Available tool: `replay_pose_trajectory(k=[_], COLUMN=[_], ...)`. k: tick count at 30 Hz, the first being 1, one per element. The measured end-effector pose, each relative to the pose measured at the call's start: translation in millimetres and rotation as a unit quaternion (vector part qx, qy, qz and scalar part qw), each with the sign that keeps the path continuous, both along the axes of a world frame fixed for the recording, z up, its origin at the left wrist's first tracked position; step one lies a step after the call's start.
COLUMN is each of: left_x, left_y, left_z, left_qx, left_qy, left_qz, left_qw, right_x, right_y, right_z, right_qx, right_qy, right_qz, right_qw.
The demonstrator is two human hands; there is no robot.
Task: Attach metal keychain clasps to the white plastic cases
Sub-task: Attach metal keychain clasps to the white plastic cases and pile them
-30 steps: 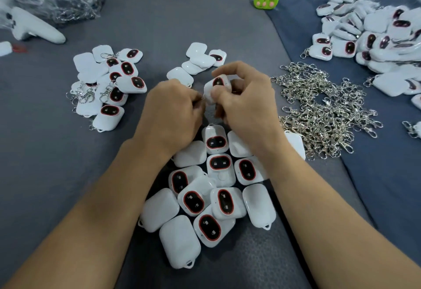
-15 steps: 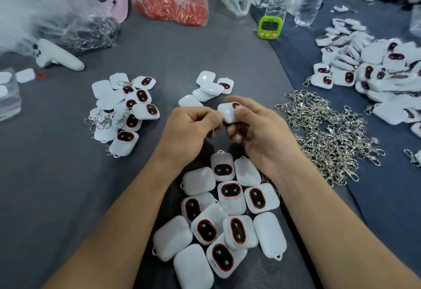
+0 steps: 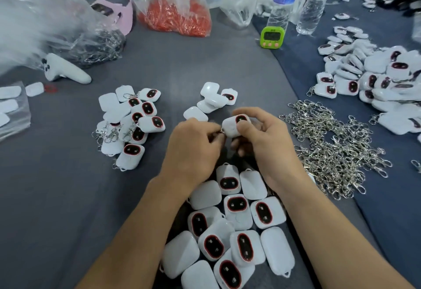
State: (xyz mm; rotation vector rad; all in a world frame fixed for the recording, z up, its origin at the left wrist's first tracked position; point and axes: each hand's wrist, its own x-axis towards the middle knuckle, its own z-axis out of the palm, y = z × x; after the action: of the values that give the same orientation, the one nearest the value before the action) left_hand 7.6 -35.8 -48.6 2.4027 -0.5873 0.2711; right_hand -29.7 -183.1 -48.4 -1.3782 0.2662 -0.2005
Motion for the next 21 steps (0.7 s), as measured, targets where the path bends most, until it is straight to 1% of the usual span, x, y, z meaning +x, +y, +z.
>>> replay_pose_trajectory(k=[1,2,3,5,6,7,8,10,12,13,14,15,17,19,21], left_x=[5,8,10,14,14,13,12,10,7,5,4,3,6,8,10], left_y=[3,5,7,11,12,14,15,14,10,8,6,6,8,10,11], left_z=[-1,-1,0,2,2,2,0,-2,-2,-3,-4,-6,-9,-7,-6], left_qx=[-0.066,-0.127,-0.169,-0.201,-0.193,-0.169,-0.126,0.007,0.121,0.150,0.149,0.121,0.003,-0.115,-0.203], left_qy=[0.083,0.153,0.187,0.188,0.165,0.129,0.084,-0.010,-0.097,-0.122,-0.120,-0.097,-0.024,0.045,0.120], left_qz=[-0.015,-0.031,-0.036,-0.028,-0.018,-0.013,-0.014,-0.015,-0.008,-0.005,0.000,0.009,0.014,0.028,0.028], left_qw=[0.994,0.979,0.967,0.961,0.967,0.977,0.988,1.000,0.988,0.981,0.982,0.988,1.000,0.992,0.971], right_x=[3,6,9,12,14,14,15,13,11,10,9,9,10,12,12], right_y=[-1,-1,-1,1,1,2,3,6,9,11,11,11,7,2,-2], right_z=[0,0,0,-1,-1,-3,-5,-9,-14,-15,-15,-14,-10,-6,-4], right_qx=[0.045,0.082,0.109,0.139,0.138,0.122,0.086,-0.051,-0.205,-0.251,-0.267,-0.249,-0.142,-0.040,0.013], right_qy=[0.009,0.017,0.024,0.032,0.029,0.022,0.013,-0.011,-0.042,-0.055,-0.061,-0.056,-0.021,0.009,0.025], right_qz=[0.007,0.015,0.022,0.032,0.034,0.032,0.026,0.003,-0.020,-0.027,-0.031,-0.028,-0.015,-0.008,-0.004], right_qw=[0.999,0.996,0.993,0.989,0.989,0.992,0.996,0.999,0.978,0.966,0.961,0.966,0.990,0.999,1.000])
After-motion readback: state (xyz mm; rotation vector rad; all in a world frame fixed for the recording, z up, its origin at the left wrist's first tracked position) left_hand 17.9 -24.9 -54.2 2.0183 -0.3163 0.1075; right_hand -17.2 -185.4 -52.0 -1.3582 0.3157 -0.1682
